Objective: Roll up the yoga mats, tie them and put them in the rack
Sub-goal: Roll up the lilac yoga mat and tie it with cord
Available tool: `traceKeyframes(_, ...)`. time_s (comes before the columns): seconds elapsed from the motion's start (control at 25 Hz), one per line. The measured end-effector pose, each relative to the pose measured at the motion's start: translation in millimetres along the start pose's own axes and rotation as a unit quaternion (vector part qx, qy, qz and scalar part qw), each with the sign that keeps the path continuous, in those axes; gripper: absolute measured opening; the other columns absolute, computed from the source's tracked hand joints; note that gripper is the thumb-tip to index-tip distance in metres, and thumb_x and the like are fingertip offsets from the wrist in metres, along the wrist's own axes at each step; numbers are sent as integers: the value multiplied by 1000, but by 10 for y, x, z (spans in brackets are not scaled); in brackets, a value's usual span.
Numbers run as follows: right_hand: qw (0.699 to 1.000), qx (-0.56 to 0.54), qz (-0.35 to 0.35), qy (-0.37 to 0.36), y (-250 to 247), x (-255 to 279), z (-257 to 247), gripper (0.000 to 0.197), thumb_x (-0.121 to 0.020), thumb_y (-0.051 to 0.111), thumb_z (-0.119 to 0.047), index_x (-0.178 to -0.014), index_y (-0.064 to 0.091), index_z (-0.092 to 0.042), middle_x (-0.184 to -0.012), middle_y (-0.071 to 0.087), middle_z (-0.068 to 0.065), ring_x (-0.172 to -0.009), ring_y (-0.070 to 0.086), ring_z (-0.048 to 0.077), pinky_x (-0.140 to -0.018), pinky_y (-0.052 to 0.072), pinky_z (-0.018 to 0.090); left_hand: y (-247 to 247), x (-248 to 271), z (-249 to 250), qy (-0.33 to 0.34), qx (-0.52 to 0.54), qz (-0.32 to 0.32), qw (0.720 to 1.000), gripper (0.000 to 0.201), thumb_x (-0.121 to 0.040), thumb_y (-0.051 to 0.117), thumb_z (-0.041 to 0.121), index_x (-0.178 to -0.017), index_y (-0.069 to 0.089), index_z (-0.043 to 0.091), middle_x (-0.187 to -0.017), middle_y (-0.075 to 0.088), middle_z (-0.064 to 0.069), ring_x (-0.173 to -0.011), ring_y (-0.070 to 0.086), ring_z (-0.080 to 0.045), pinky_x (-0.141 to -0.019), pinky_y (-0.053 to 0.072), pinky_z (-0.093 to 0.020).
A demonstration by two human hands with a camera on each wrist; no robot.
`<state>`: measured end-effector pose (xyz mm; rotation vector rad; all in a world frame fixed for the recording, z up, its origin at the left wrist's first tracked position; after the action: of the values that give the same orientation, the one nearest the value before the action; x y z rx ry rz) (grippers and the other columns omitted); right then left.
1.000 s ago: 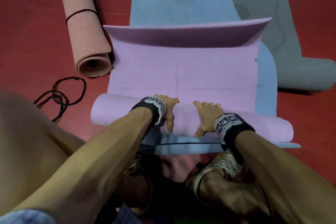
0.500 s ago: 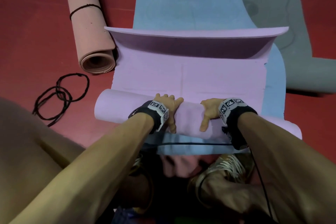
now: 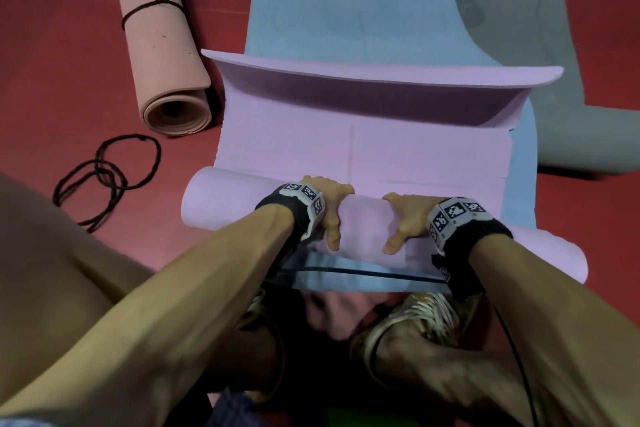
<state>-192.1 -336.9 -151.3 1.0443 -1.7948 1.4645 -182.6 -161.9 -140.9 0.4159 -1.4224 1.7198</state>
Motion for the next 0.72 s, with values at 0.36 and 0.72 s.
traceKeyframes(0.36, 998, 42, 28, 29, 33, 16, 20, 103, -51, 92, -52, -134, 42, -19, -124, 59, 3, -113, 57, 28, -102, 43, 44, -4, -102, 212, 19, 25, -58, 998, 73, -51, 93, 29, -116, 60, 26, -103, 72, 1, -95, 68, -23, -83, 57, -34)
traceKeyframes(0.72, 997, -52, -51, 25, -224, -176, 72, 67, -53, 94, -33, -112, 65, -22, -110, 70, -2, -99, 65, 20, -83, 51, 29, 136, -107, 81, -4, -142, 33, 989, 119, -47, 89, 55, -144, 25, 26, -130, 47, -8, -121, 45, -31, -101, 31, -52)
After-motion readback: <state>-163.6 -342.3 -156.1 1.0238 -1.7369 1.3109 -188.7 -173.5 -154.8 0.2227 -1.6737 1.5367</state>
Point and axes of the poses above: each hand's wrist, its own x-axis away from the middle knuckle, its own y-axis out of the palm, z = x × y, the point moved 4 cm from there along -x, towards the middle knuckle
